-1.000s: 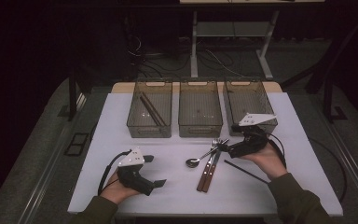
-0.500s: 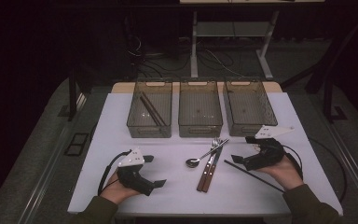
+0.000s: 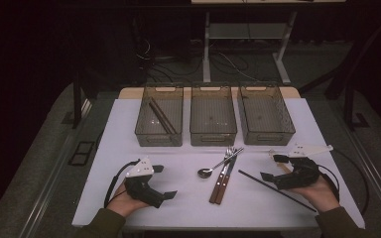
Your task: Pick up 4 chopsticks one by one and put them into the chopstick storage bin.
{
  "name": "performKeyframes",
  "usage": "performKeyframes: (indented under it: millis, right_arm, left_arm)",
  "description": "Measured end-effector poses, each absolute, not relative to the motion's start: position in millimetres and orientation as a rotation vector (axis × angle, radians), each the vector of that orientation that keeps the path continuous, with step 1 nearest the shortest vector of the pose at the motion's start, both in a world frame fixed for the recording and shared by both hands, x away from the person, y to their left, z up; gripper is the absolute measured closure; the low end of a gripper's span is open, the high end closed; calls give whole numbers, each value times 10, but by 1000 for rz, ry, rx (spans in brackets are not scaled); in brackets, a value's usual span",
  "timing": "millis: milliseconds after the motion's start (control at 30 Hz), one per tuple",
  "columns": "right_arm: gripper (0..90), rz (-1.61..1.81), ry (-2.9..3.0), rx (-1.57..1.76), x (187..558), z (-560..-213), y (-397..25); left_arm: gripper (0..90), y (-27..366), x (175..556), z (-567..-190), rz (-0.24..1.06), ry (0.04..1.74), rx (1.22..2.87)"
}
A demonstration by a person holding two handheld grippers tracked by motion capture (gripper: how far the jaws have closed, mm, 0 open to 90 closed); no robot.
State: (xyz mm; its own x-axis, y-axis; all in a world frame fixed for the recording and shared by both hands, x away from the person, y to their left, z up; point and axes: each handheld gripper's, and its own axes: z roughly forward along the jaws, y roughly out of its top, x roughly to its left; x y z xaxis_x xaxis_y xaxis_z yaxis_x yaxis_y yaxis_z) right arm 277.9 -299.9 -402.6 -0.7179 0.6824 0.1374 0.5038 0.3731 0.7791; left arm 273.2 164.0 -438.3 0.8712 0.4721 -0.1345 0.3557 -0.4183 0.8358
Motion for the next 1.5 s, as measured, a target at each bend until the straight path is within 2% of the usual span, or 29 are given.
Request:
performKeyframes:
  millis: [333, 433, 733, 933, 1500]
  right_arm:
    - [336, 1218, 2508, 1081, 2661, -4140, -3179]
    - [419, 1189, 2540, 1082, 2627, -4189, -3218]
    - [618, 1063, 2639, 1025, 2580, -4295, -3227]
    - [715, 1005, 2686, 995, 2595, -4333, -3229]
    - [812, 903, 2725, 946, 2606, -4393, -3240]
  left_arm:
    - [0, 1640, 2735, -4386, 148, 605, 2048]
    - [0, 1640, 2735, -4385, 148, 605, 2049]
    - [0, 1636, 2733, -4385, 148, 605, 2051]
    - [0, 1637, 2733, -4385, 148, 604, 2051]
    - [0, 1635, 2733, -4386, 147, 600, 2057]
